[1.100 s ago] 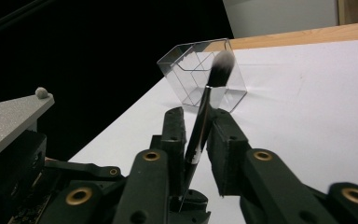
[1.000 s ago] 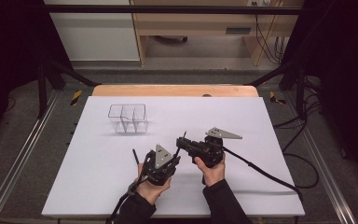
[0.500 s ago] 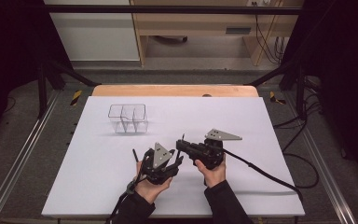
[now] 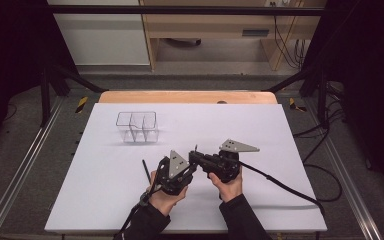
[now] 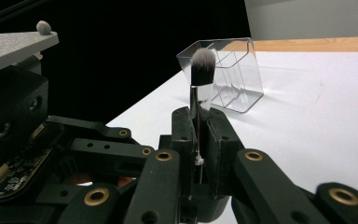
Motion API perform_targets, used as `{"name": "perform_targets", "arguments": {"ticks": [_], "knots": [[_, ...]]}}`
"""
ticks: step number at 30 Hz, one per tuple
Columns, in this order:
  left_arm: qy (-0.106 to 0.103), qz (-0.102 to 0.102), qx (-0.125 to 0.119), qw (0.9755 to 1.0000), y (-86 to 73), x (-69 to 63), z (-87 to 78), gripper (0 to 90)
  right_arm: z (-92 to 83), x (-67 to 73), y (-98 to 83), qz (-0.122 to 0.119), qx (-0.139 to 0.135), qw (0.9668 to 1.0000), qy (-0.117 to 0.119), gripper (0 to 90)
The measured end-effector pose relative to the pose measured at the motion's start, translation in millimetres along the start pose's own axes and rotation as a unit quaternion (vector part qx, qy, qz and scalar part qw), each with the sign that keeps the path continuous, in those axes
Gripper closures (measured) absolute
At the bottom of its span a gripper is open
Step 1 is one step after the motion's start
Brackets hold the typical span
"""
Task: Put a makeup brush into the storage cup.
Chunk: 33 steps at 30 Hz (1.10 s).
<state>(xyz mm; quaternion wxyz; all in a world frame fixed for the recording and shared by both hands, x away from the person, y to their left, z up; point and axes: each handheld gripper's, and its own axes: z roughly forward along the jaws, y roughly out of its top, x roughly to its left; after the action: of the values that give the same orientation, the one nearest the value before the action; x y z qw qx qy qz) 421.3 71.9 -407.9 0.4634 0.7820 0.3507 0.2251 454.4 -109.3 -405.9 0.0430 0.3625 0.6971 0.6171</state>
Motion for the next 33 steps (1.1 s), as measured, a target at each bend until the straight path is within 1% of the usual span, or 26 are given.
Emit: {"name": "perform_targets", "arguments": {"ticks": [5, 7, 13, 17, 20, 22, 24, 27, 29, 31, 33], "knots": [[-0.002, -0.006, 0.000, 1.0000, 0.6, 1.8, -0.6, 82.3, -0.4, 0.3, 0.1, -0.001, -0.002, 1.0000, 0.000, 83.6], [-0.001, -0.006, -0.001, 1.0000, 0.8, 2.3, -1.0, 82.6, -0.8, 0.6, 0.2, -0.002, -0.002, 1.0000, 0.000, 83.1], [0.003, -0.008, 0.001, 1.0000, 1.0, 5.8, -1.6, 82.6, -5.3, 2.4, 2.3, -0.013, -0.010, 0.9998, -0.012, 66.7], [0.006, -0.010, -0.002, 0.9999, 0.6, 11.8, -5.3, 82.6, -9.9, 3.7, 3.8, -0.027, -0.011, 0.9990, -0.035, 55.7], [0.010, -0.014, -0.005, 0.9998, 0.1, 18.6, -10.2, 82.6, -13.5, 4.5, 5.2, -0.039, -0.017, 0.9978, -0.052, 46.3], [0.012, -0.021, -0.009, 0.9997, -0.1, 25.9, -14.9, 82.6, -16.9, 4.5, 6.7, -0.047, -0.018, 0.9970, -0.059, 42.4], [0.016, -0.024, -0.012, 0.9995, -0.3, 31.8, -19.4, 82.6, -19.2, 3.7, 7.4, -0.054, -0.013, 0.9961, -0.069, 38.9], [0.019, -0.032, -0.019, 0.9991, -0.9, 41.5, -27.2, 82.5, -23.0, 0.7, 6.4, -0.058, -0.007, 0.9947, -0.085, 33.2], [0.020, -0.033, -0.024, 0.9989, -1.4, 48.2, -32.5, 82.5, -25.0, -1.2, 4.7, -0.067, 0.004, 0.9929, -0.098, 28.4], [0.023, -0.034, -0.026, 0.9988, -1.9, 54.5, -36.7, 82.5, -27.4, -3.8, 2.4, -0.065, 0.010, 0.9926, -0.102, 25.8], [0.023, -0.031, -0.028, 0.9989, -2.4, 60.8, -40.7, 82.5, -29.7, -6.7, -0.5, -0.064, 0.014, 0.9920, -0.108, 22.4]]}}
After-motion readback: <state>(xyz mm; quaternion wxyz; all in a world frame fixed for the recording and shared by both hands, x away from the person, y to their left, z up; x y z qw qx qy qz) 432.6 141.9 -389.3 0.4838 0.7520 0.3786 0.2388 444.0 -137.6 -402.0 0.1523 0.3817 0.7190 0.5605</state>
